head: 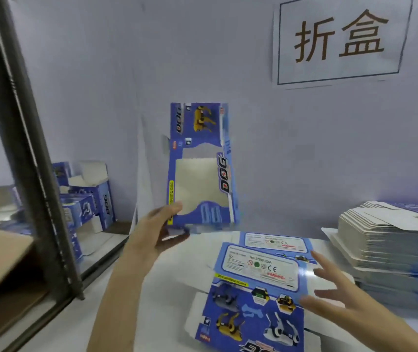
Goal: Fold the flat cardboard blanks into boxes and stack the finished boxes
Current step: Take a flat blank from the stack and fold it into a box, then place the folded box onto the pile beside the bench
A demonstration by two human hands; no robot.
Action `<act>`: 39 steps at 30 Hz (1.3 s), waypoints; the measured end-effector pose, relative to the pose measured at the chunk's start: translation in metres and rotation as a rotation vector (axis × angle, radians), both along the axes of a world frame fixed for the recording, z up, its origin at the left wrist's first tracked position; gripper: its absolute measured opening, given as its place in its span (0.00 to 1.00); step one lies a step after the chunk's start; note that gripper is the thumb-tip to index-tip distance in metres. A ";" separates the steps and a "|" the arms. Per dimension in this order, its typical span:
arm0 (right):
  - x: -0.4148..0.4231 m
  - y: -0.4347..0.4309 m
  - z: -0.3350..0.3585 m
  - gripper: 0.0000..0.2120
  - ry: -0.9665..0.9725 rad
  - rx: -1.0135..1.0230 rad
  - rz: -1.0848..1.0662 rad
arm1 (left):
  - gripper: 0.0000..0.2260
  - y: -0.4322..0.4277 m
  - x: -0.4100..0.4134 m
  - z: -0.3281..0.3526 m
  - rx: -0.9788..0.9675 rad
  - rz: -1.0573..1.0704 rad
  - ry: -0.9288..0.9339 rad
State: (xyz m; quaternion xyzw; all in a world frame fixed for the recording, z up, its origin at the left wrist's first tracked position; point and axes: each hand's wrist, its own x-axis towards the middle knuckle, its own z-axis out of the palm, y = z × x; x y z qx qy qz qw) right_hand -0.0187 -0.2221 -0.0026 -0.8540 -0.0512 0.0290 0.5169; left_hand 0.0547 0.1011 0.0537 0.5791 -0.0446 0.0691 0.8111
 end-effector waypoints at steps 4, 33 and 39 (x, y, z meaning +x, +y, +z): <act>-0.003 0.001 0.000 0.45 -0.038 0.061 -0.041 | 0.24 0.021 0.020 0.039 -0.182 0.483 -0.113; 0.009 -0.043 -0.006 0.16 -0.147 0.641 -0.248 | 0.51 -0.116 0.002 -0.079 1.466 0.030 -0.482; 0.001 -0.045 0.012 0.14 -0.302 0.784 -0.118 | 0.35 -0.089 -0.017 -0.028 1.280 0.243 -0.668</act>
